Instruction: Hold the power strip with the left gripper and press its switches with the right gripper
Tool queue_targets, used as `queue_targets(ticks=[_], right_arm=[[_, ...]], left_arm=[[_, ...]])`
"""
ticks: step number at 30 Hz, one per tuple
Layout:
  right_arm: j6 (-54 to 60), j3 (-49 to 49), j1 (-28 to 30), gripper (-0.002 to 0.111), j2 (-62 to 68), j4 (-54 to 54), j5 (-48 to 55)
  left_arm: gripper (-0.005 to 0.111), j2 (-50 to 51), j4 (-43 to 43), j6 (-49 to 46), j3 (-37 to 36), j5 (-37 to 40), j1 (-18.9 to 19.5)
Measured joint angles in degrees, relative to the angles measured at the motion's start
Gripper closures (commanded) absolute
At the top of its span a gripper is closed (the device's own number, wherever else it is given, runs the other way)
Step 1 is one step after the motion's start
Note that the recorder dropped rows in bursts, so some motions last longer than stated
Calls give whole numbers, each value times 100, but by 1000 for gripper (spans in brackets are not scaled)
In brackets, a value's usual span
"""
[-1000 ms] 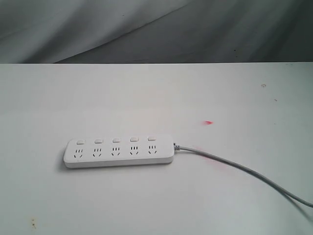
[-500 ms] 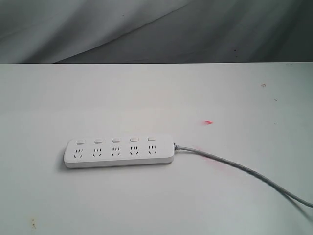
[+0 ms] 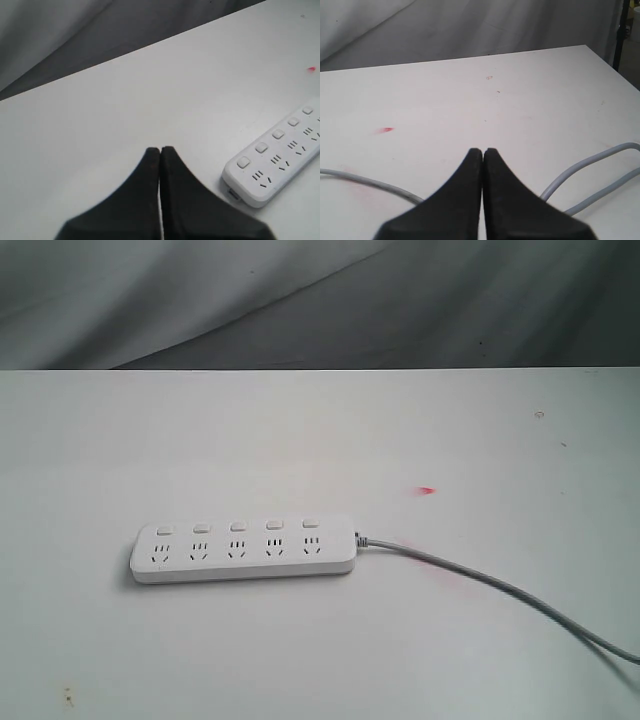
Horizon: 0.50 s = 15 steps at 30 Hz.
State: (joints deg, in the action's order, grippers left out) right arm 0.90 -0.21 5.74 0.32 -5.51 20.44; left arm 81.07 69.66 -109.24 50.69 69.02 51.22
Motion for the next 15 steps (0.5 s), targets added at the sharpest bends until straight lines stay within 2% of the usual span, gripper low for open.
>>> queue_targets(ticks=[8, 15], right_arm=[[0, 0, 0, 108, 0, 0, 0], [0, 0, 0, 108, 0, 0, 0]], left_arm=[[106, 0, -577, -40, 0, 40, 0], [106, 0, -526, -75, 0, 40, 0]])
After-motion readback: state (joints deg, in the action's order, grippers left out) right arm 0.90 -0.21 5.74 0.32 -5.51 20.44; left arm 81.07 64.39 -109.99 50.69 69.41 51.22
